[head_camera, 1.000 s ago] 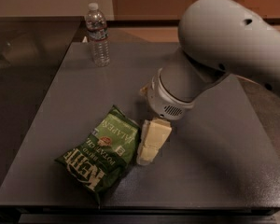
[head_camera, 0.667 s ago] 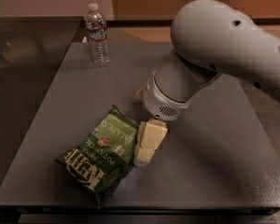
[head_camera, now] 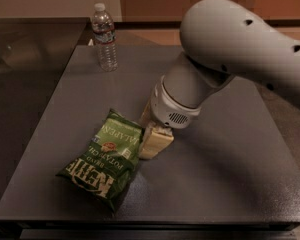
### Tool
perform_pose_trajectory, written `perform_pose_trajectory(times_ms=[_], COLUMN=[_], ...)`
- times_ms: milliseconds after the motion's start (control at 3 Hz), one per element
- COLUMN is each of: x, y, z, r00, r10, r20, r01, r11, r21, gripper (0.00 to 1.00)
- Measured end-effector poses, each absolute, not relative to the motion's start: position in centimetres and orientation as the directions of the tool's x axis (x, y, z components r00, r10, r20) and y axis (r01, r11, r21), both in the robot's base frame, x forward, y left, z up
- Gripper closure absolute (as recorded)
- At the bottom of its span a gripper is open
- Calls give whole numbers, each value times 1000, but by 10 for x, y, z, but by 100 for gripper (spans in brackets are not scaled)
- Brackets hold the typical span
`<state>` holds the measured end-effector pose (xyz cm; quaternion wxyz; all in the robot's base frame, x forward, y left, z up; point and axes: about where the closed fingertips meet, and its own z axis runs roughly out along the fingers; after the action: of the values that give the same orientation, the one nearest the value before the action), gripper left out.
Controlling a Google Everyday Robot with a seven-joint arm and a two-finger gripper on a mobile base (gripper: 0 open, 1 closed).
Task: Move green jalapeno chip bag near water bottle
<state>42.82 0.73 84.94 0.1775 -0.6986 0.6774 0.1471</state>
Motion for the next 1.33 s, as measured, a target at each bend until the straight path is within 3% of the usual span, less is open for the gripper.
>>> perform_pose_trajectory(times_ms=[667, 1000, 1333], x=[436, 450, 473], y=[14, 20, 28], z=[864, 876, 891], r00=[22, 6, -27], r10=[-880, -869, -852], r20=[-474, -495, -522], r01=[-1000, -1000, -998], r11=[-14, 8, 51], r21=[-21, -25, -31], gripper=[89, 100, 100])
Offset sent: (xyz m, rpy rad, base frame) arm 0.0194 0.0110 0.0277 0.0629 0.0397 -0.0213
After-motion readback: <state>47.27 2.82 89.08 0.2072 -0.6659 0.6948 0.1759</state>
